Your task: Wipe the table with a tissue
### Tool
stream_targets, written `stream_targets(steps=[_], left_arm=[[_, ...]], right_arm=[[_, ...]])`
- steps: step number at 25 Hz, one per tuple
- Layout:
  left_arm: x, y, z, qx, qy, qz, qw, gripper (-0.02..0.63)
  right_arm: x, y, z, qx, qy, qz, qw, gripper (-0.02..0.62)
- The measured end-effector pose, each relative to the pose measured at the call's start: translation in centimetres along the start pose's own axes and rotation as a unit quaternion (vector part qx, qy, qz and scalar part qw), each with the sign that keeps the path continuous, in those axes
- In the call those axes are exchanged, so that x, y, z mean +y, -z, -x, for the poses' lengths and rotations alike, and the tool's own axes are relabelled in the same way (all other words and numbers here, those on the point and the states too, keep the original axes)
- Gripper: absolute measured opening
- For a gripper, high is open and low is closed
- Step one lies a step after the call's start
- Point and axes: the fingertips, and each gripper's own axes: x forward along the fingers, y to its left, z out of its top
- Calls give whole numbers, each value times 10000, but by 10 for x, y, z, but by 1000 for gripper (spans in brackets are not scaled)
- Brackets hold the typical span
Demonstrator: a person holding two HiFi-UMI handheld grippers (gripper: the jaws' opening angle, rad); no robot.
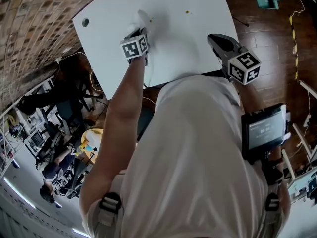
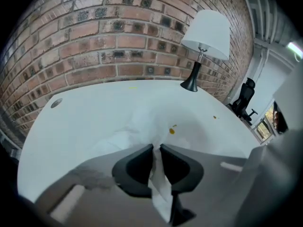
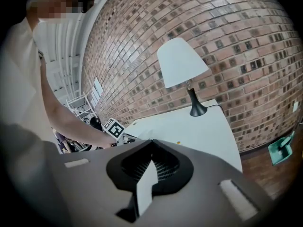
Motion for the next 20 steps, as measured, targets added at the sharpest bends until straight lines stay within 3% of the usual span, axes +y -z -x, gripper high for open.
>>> stream_targets(steps=[10,20], left_arm=[[-18,-22,-17,-82,-160,-527,9984,38],[-53,-48,-41,123,296,-896,9955,35]], right_arm=[[-20,2,18,-96,241,-173,9995,8],[-30,6,28,-141,427,-324,9985,7]])
